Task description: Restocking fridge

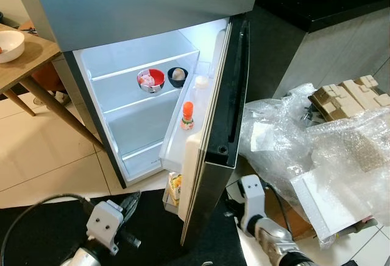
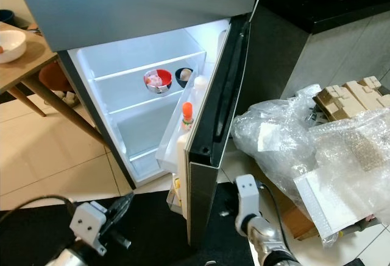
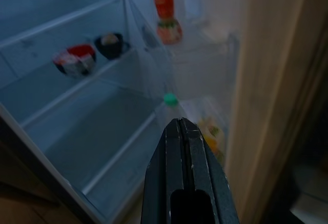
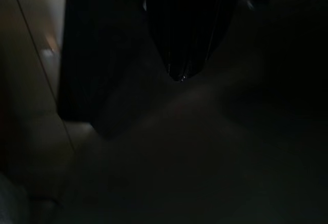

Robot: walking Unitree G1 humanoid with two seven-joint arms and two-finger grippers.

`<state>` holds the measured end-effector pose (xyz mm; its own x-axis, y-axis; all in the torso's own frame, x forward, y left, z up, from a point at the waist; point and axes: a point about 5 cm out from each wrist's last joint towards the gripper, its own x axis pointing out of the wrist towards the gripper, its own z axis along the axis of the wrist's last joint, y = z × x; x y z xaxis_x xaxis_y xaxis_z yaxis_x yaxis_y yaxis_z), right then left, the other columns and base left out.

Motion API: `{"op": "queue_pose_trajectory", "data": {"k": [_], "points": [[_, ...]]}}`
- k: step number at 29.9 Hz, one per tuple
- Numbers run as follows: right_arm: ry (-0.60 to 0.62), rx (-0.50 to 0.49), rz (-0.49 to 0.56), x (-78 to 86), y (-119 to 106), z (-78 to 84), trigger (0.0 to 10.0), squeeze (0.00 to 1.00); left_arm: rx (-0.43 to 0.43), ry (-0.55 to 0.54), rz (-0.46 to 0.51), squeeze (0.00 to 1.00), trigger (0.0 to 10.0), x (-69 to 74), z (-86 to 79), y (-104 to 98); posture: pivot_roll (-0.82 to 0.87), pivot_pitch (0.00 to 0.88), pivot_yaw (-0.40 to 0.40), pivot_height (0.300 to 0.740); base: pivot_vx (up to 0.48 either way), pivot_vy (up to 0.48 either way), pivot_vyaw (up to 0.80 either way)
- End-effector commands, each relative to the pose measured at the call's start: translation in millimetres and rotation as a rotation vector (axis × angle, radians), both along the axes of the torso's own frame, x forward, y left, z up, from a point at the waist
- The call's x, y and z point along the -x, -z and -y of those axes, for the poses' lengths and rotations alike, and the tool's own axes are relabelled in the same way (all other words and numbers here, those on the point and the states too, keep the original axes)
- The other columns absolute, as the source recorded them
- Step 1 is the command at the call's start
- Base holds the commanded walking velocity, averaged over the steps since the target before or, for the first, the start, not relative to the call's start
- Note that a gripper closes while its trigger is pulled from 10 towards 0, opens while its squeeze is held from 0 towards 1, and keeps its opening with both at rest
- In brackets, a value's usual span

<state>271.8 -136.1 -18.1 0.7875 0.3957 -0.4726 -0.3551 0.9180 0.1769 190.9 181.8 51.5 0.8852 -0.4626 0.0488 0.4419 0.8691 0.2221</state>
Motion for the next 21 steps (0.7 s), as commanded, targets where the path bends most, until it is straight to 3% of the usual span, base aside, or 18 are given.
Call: {"op": "queue_pose_trajectory", "data": {"k": [1, 4, 8, 12, 13, 14, 15, 16, 17, 18, 20, 21], "points": [[0.000, -0.027, 0.015, -4.1, -4, -8.9, 0.0, 0.00, 0.018, -0.028, -0.025, 0.00, 10.0, 3.9, -0.2, 3, -0.08, 0.135, -0.049, 0.740, 0.000, 0.000, 0.00], [-0.009, -0.042, 0.029, -8.3, -8, -16.8, 0.0, 0.00, 0.023, -0.031, -0.024, 0.00, 10.0, 3.5, -0.2, 1, -0.08, 0.135, -0.049, 0.740, 0.000, 0.000, 0.00], [-0.105, -0.070, 0.066, -20.2, -23, -48.8, 0.0, 0.00, 0.022, -0.042, -0.013, 0.00, 10.0, 3.9, -1.1, -4, -0.06, 0.129, -0.063, 0.740, 0.000, 0.000, 0.00], [-0.158, -0.077, 0.082, -26.4, -32, -67.8, 0.0, 0.00, 0.024, -0.057, -0.012, 0.00, 10.0, 7.1, -2.4, -7, -0.06, 0.127, -0.069, 0.740, 0.000, 0.000, 0.00], [-0.184, 0.001, 0.086, -29.5, -35, -79.1, 0.0, 0.00, 0.022, -0.067, -0.009, 0.00, 10.0, 9.9, -3.3, -8, -0.05, 0.124, -0.078, 0.740, 0.000, 0.000, 0.00], [-0.184, 0.001, 0.086, -29.5, -35, -79.1, 0.0, 0.00, 0.022, -0.067, -0.009, 0.00, 10.0, 9.9, -3.3, -8, -0.05, 0.124, -0.078, 0.740, 0.000, 0.000, 0.00], [-0.197, 0.061, 0.092, -31.1, -37, -84.5, 0.0, 0.00, 0.021, -0.071, -0.008, 0.00, 10.0, 11.2, -3.5, -8, -0.05, 0.124, -0.078, 0.740, 0.000, 0.000, 0.00], [-0.320, 0.210, 0.116, -29.3, -38, -103.3, 0.0, 0.00, 0.020, -0.073, -0.009, 0.00, 10.0, 13.3, -2.8, -8, -0.05, 0.122, -0.085, 0.740, 0.000, 0.000, 0.00], [-0.383, 0.242, 0.154, -28.5, -45, -120.2, 0.0, 0.00, 0.021, -0.075, -0.010, 0.00, 10.0, 14.6, -1.9, -8, -0.04, 0.121, -0.089, 0.740, 0.000, 0.000, 0.00], [-0.411, 0.172, 0.186, -27.5, -54, -138.6, 0.0, 0.00, 0.023, -0.077, -0.012, 0.00, 10.0, 15.4, -0.8, -8, -0.04, 0.121, -0.089, 0.740, 0.000, 0.000, 0.00], [-0.411, 0.172, 0.186, -27.5, -54, -138.6, 0.0, 0.00, 0.023, -0.077, -0.012, 0.00, 10.0, 15.4, -0.8, -8, -0.04, 0.121, -0.089, 0.740, 0.000, 0.000, 0.00], [-0.426, 0.053, 0.199, -25.6, -65, -156.4, 0.0, 0.00, 0.024, -0.078, -0.013, 0.00, 10.0, 15.8, 0.2, -7, -0.04, 0.124, -0.094, 0.740, 0.000, 0.000, 0.00]]}}
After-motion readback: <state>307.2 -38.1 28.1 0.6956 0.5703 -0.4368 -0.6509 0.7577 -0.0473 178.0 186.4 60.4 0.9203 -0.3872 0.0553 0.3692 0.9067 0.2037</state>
